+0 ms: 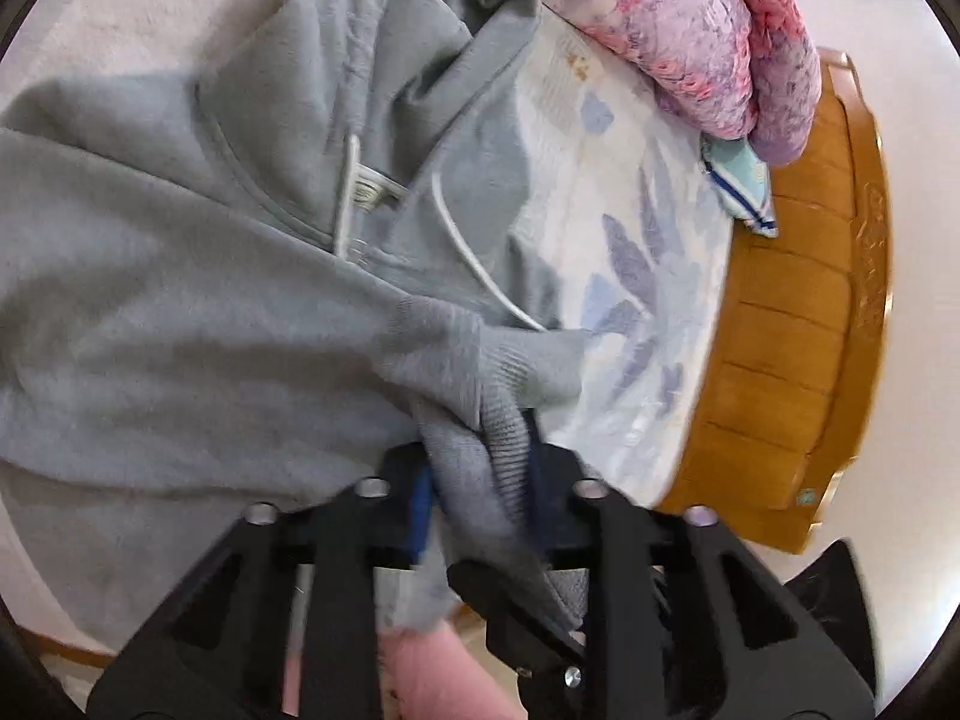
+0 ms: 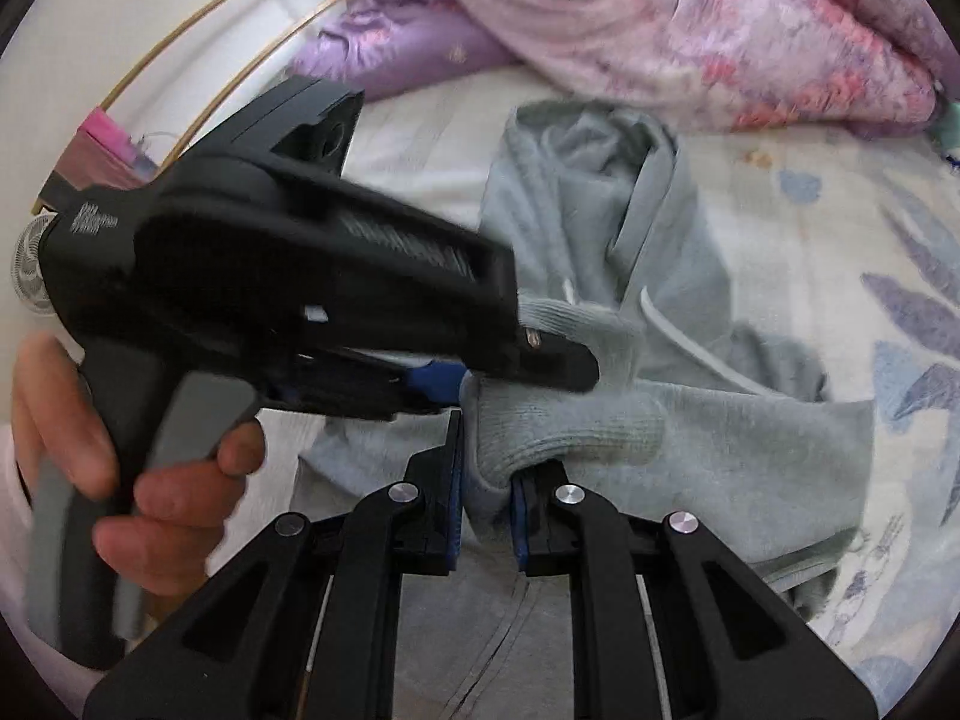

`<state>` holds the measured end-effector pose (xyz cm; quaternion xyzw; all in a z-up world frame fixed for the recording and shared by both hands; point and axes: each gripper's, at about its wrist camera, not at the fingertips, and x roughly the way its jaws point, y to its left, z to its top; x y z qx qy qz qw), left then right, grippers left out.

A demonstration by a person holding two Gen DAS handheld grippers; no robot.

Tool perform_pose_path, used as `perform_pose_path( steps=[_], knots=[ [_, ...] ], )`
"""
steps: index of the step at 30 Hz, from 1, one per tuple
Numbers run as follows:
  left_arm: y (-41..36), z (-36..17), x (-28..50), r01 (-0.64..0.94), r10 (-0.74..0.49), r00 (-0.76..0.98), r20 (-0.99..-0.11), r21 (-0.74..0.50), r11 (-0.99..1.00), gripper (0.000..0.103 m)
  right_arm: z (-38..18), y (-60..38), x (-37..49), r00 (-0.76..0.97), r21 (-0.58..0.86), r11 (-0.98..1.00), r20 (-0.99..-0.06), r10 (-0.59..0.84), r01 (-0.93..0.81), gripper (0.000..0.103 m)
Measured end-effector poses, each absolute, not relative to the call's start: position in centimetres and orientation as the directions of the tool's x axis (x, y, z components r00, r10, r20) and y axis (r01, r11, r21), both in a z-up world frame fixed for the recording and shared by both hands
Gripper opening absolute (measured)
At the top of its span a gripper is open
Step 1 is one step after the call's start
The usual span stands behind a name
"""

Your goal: Fold large clothes

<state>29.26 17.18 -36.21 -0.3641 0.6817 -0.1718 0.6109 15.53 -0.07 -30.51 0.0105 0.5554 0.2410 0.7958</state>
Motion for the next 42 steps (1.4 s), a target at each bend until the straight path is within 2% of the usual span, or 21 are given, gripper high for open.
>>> perform_pose_path(
  steps=[2, 3, 4, 5, 6, 9, 12, 15, 17, 18, 19, 23, 28, 30, 31, 32, 33, 34, 36, 40, 42],
  knots=[
    [17.2, -36.4, 29.0, -0.234, -0.663, 0.019, -0.748, -0.648, 0.725, 0.014, -31.7, 0.2, 15.7, 0.225, 0.308, 0.882, -0.888, 0.401, -0.357, 0.019],
    [17.5, -36.7, 28.9, -0.225, -0.647, 0.016, -0.763, -0.633, 0.741, 0.014, -32.1, 0.2, 15.8, 0.202, 0.321, 0.882, -0.892, 0.403, -0.344, 0.03],
    [18.0, -36.9, 28.8, -0.223, -0.628, 0.014, -0.778, -0.614, 0.757, 0.014, -32.7, 0.0, 15.9, 0.16, 0.353, 0.88, -0.895, 0.417, -0.317, 0.043],
    [18.7, -37.3, 28.8, -0.22, -0.609, 0.016, -0.793, -0.597, 0.772, 0.014, -32.9, -0.3, 15.8, 0.136, 0.386, 0.874, -0.889, 0.438, -0.294, 0.07],
    [19.7, -37.9, 28.9, -0.212, -0.595, 0.013, -0.804, -0.584, 0.784, 0.014, -32.9, -0.8, 15.5, 0.129, 0.41, 0.871, -0.881, 0.455, -0.271, 0.08],
    [21.4, -39.2, 28.9, -0.176, -0.561, 0.004, -0.828, -0.553, 0.814, 0.014, -33.1, -3.1, 14.9, 0.115, 0.415, 0.882, -0.888, 0.446, -0.222, 0.082],
    [22.7, -41.7, 29.0, -0.139, -0.508, -0.025, -0.861, -0.5, 0.855, 0.017, -34.4, -6.5, 14.4, 0.119, 0.291, 0.939, -0.942, 0.315, -0.184, 0.083],
    [24.1, -44.4, 28.7, -0.188, -0.388, -0.034, -0.921, -0.375, 0.908, 0.038, -37.3, -11.6, 14.5, 0.08, 0.157, 0.985, -0.983, 0.162, -0.069, 0.083],
    [24.8, -44.6, 28.3, -0.209, -0.389, -0.027, -0.921, -0.376, 0.903, 0.053, -39.0, -15.8, 14.0, 0.042, 0.141, 0.987, -0.989, 0.139, 0.07, 0.083],
    [25.2, -44.5, 27.9, -0.235, -0.408, -0.021, -0.913, -0.393, 0.889, 0.072, -39.5, -17.4, 13.5, 0.026, 0.159, 0.978, -0.987, 0.156, 0.135, 0.083],
    [25.8, -44.0, 27.5, -0.279, -0.423, 0.007, -0.906, -0.408, 0.869, 0.083, -40.0, -18.9, 13.1, 0.013, 0.183, 0.961, -0.983, 0.184, 0.209, 0.083],
    [27.1, -42.5, 26.4, -0.383, -0.477, 0.117, -0.871, -0.483, 0.788, 0.09, -42.7, -24.6, 11.3, 0.098, 0.409, 0.722, -0.896, 0.432, 0.558, 0.082],
    [25.8, -43.1, 27.2, -0.438, -0.506, 0.076, -0.859, -0.484, 0.757, 0.09, -45.4, -25.9, 11.5, 0.162, 0.432, 0.516, -0.859, 0.486, 0.74, 0.05],
    [24.8, -44.1, 27.7, -0.42, -0.481, 0.045, -0.875, -0.454, 0.786, 0.09, -47.1, -25.5, 11.1, 0.118, 0.396, 0.456, -0.843, 0.525, 0.797, 0.026],
    [24.4, -44.9, 27.7, -0.422, -0.452, -0.011, -0.892, -0.405, 0.811, 0.087, -47.4, -25.5, 10.7, 0.119, 0.39, 0.429, -0.837, 0.534, 0.814, 0.02],
    [23.9, -45.5, 27.5, -0.413, -0.435, -0.042, -0.899, -0.381, 0.827, 0.083, -47.6, -25.6, 10.1, 0.134, 0.39, 0.398, -0.833, 0.537, 0.83, 0.015],
    [23.6, -45.9, 27.4, -0.397, -0.423, -0.051, -0.905, -0.37, 0.84, 0.065, -47.5, -25.7, 9.8, 0.154, 0.398, 0.38, -0.832, 0.533, 0.835, 0.011],
    [23.4, -46.3, 27.2, -0.368, -0.388, -0.065, -0.919, -0.34, 0.866, 0.043, -47.4, -25.8, 9.4, 0.167, 0.402, 0.368, -0.832, 0.529, 0.838, 0.01],
    [23.8, -47.0, 26.8, -0.336, -0.325, -0.097, -0.941, -0.276, 0.901, 0.021, -47.3, -25.8, 9.0, 0.112, 0.346, 0.42, -0.866, 0.488, 0.839, 0.009],
    [24.8, -47.6, 26.8, -0.333, -0.384, -0.081, -0.92, -0.338, 0.88, 0.019, -47.2, -25.2, 10.1, 0.033, 0.287, 0.58, -0.912, 0.409, 0.762, 0.012],
    [24.2, -47.2, 27.0, -0.3, -0.352, -0.094, -0.931, -0.31, 0.902, 0.019, -47.2, -24.1, 11.3, -0.076, 0.193, 0.679, -0.935, 0.346, 0.708, 0.046]
  ],
)
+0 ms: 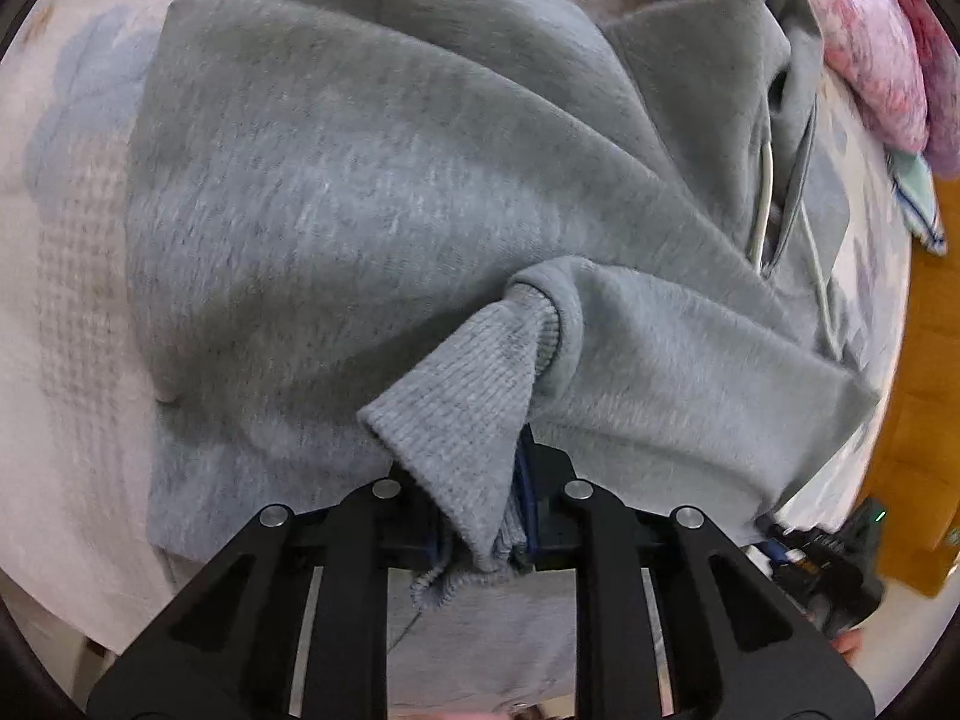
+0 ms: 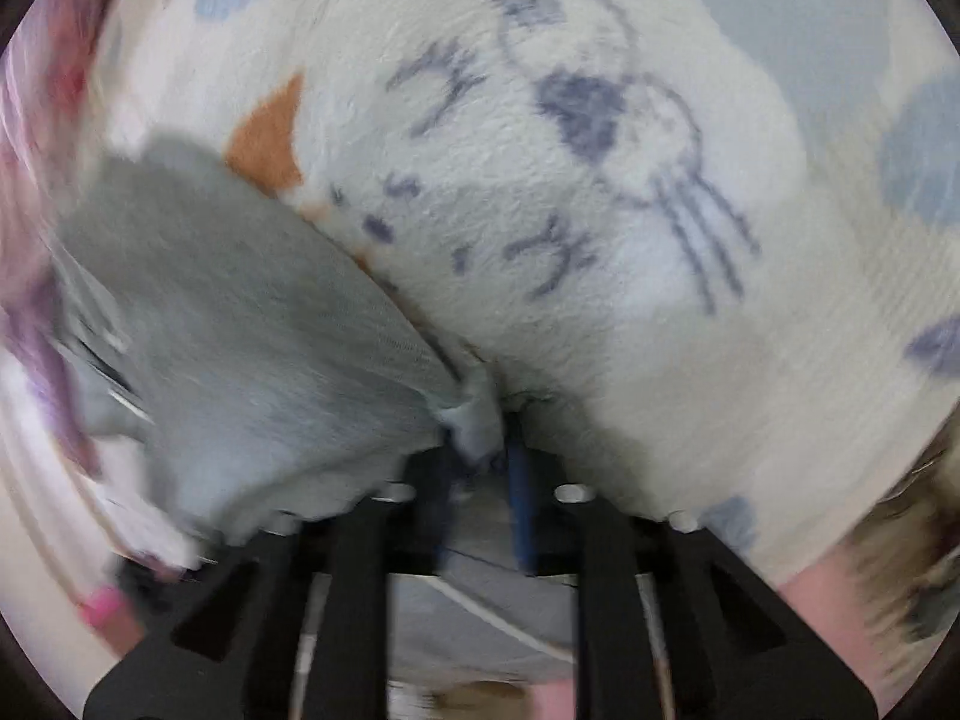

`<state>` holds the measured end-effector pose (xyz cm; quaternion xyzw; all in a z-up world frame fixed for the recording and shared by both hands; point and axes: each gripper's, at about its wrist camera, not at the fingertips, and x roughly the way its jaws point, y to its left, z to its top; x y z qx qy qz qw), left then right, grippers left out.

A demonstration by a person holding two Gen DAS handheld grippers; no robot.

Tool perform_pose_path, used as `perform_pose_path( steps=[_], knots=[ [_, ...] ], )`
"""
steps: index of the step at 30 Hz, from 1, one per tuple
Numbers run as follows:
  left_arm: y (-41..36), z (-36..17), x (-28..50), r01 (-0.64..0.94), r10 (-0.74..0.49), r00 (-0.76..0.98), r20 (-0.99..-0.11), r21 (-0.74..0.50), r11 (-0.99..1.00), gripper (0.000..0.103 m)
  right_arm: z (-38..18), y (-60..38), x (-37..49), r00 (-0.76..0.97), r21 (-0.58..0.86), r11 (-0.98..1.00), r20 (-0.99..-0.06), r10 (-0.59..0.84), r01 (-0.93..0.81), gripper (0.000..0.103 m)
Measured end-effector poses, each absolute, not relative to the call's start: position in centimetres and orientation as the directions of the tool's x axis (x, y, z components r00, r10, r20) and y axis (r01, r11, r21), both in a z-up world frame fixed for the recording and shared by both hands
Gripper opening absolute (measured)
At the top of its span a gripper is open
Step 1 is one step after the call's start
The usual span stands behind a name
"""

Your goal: Fold large clothes

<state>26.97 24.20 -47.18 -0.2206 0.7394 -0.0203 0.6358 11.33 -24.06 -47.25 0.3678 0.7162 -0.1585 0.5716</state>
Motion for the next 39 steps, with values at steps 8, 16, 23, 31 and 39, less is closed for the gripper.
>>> perform_pose_path(
  steps=[8, 16, 23, 31, 39],
  knots=[
    [23.6, -46.1, 28.6, -0.258, -0.27, -0.092, -0.958, -0.239, 0.936, 0.062, -38.7, -20.8, 22.2, 0.021, 0.221, 0.912, -0.974, 0.228, 0.347, 0.059],
    [24.0, -46.3, 30.6, -0.287, -0.282, -0.079, -0.956, -0.249, 0.925, 0.054, -45.7, -19.6, 34.0, -0.186, -0.02, 0.986, -0.983, 0.011, 0.166, 0.026],
    [24.6, -46.0, 30.1, -0.283, -0.285, -0.086, -0.955, -0.251, 0.925, 0.053, -44.0, -24.3, 35.6, -0.155, -0.204, 0.961, -0.972, -0.177, 0.187, 0.027],
    [23.3, -44.9, 29.6, -0.303, -0.263, -0.057, -0.963, -0.235, 0.924, 0.047, -41.8, -21.9, 29.6, -0.206, 0.043, 0.976, -0.975, 0.089, 0.214, 0.03],
    [22.2, -44.0, 28.9, -0.253, -0.234, -0.072, -0.97, -0.209, 0.945, 0.051, -46.1, -23.0, 19.8, -0.309, 0.094, 0.882, -0.915, 0.259, 0.462, 0.037]
  ],
)
